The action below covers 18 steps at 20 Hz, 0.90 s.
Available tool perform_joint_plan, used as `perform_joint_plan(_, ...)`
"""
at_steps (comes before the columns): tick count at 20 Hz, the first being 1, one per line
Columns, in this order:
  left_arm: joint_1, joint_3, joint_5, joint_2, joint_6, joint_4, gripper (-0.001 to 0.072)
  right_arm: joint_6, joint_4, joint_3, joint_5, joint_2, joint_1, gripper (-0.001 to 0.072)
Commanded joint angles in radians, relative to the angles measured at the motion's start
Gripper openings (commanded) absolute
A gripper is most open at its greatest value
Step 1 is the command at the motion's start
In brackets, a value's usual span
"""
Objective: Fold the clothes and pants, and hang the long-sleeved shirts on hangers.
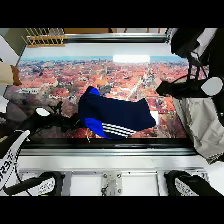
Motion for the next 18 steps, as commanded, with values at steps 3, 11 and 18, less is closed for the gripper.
perform_joint_plan(3,-0.011,0.018,0.002,0.062,0.010,-0.008,0.0016,0.154,0.023,-0.313,0.029,-0.003,-0.143,0.0671)
perform_joint_plan(11,-0.015,-0.048,0.029,0.089,0.010,-0.011,0.0017,-0.021,0.504,-0.636,-0.340,-0.106,-0.134,0.0658)
perform_joint_plan(18,-0.013,-0.001,0.006,0.096,0.010,-0.009,0.0015,-0.329,0.572,-0.570,-0.323,-0.111,-0.093,0.0002)
